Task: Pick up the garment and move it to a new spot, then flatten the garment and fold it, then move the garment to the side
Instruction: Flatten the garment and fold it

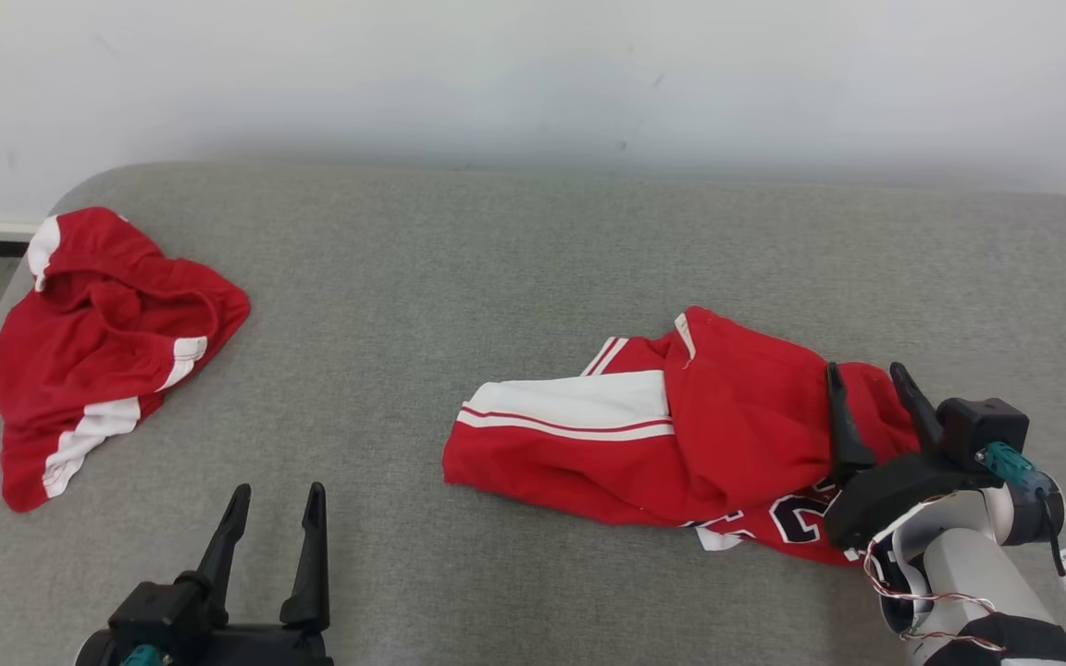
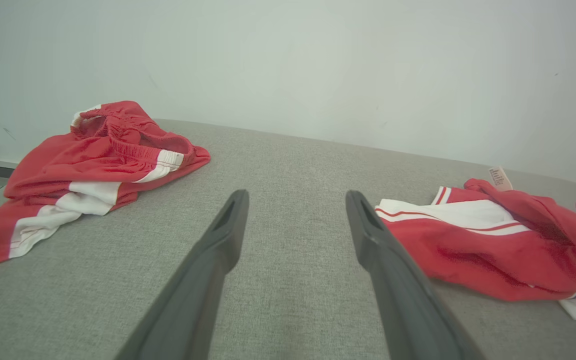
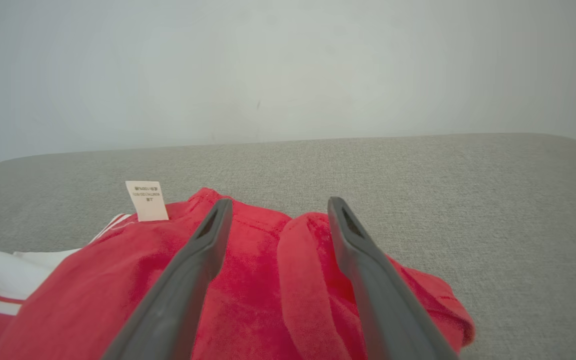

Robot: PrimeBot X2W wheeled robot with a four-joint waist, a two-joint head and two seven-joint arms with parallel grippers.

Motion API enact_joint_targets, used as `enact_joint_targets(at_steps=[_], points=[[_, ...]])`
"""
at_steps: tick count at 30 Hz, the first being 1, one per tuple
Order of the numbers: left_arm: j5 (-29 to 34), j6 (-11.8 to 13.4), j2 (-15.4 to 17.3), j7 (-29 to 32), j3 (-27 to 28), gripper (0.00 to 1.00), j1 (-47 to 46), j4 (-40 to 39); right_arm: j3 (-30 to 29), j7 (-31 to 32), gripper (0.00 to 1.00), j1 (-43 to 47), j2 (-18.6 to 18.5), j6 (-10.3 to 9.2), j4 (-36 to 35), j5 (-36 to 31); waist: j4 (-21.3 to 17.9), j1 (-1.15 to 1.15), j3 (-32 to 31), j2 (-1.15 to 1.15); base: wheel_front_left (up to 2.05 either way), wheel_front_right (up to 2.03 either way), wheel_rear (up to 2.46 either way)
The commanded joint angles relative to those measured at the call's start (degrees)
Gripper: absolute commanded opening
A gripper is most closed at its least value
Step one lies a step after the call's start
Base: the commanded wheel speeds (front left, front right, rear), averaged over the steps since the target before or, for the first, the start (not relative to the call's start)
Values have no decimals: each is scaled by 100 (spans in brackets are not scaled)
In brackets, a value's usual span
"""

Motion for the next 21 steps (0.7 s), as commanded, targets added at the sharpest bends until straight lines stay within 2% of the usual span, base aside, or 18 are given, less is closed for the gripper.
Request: enact_joint_targets(at_steps=[1, 9, 15, 21], points=[[3, 13, -2, -6, 44, 100, 92, -25, 68, -77, 100, 111, -80, 4, -121, 73, -147, -1, -110, 0, 0, 0, 0], [64, 6, -3, -6, 196, 100, 194, -94, 169, -147, 100, 817, -309, 4, -1366, 143, -466, -1, -233, 0, 0, 0, 0], [120, 8, -1, -6, 299, 100, 244, -166, 102, -148, 100, 1568, -187, 4, -2455, 65, -632, -1, -280, 0, 0, 0, 0], [137, -4, -1, -6, 342, 100, 285, -186, 12, -149, 100, 2191, -43, 4, -3233, -31, -680, -1, -300, 0, 0, 0, 0]])
